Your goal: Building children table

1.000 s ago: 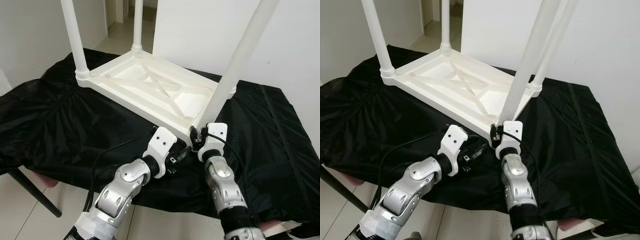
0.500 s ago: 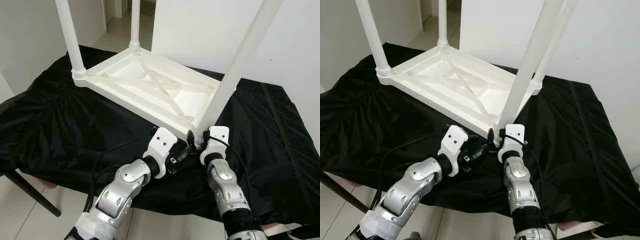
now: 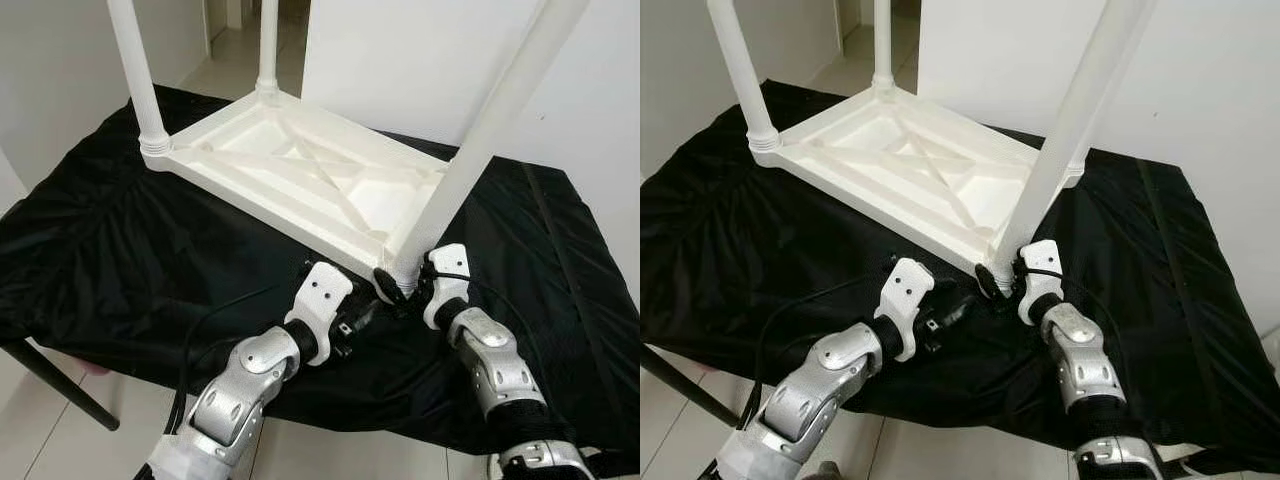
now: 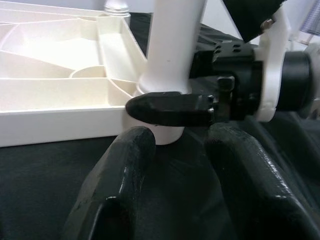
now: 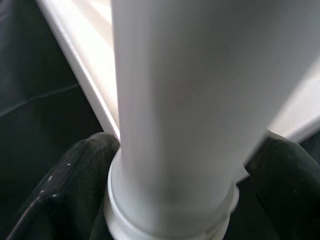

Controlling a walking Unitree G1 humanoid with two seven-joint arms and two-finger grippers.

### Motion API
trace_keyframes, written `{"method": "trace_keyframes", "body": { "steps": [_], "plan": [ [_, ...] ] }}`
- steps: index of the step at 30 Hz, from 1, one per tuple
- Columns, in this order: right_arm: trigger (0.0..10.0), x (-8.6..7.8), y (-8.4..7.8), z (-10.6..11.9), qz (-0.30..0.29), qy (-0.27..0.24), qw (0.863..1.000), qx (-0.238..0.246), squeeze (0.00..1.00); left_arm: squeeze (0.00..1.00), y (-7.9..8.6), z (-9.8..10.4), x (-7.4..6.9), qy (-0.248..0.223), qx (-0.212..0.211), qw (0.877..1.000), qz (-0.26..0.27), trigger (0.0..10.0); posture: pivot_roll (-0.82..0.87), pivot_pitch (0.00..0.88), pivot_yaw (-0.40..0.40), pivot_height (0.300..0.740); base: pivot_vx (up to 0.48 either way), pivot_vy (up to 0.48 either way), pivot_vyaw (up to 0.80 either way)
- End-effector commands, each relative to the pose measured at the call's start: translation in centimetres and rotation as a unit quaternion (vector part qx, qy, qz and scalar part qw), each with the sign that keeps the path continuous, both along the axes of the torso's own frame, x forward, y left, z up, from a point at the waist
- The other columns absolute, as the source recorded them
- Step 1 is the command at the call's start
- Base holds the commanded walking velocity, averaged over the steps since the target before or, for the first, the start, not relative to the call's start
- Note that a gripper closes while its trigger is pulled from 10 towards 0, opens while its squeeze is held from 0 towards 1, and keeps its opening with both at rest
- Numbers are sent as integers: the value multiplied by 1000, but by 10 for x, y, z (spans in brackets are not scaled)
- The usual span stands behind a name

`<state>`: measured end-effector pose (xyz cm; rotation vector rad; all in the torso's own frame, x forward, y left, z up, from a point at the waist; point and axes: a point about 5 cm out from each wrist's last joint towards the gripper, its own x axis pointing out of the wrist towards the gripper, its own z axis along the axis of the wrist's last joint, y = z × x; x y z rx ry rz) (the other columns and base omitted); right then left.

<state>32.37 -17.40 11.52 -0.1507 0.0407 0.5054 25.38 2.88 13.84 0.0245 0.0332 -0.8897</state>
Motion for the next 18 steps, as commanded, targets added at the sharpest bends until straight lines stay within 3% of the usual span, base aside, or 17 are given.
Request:
{"method": "trace_keyframes", "body": {
  "steps": [1, 3, 14, 16, 18],
  "plan": [
    [10000, -1, 0, -2, 11, 3, 1000, 1, 0, 0, -2, 2, -2, -3, 4, 1000, -12, 10000, 136, 41, -117, 740, 0, 0, 0],
    [10000, 2, 5, 0, 66, 13, 998, -2, 0, 0, 0, 3, 1, -5, 4, 1000, -6, 10000, 143, 47, -119, 740, 0, 0, 0],
    [10000, 12, 20, 5, 137, 11, 990, -6, 0, 0, 3, 6, 6, -12, 6, 1000, 5, 10000, 167, 46, -119, 740, 0, 0, 0],
    [0, 15, 21, 3, 145, 14, 989, -5, 0, 0, 4, 8, 7, -15, 6, 1000, 6, 10000, 173, 42, -119, 740, 0, 0, 0],
    [0, 16, 21, 4, 149, 15, 989, -2, 0, 0, 4, 7, 7, -15, 8, 1000, 4, 10000, 174, 44, -119, 740, 0, 0, 0]
  ]
}}
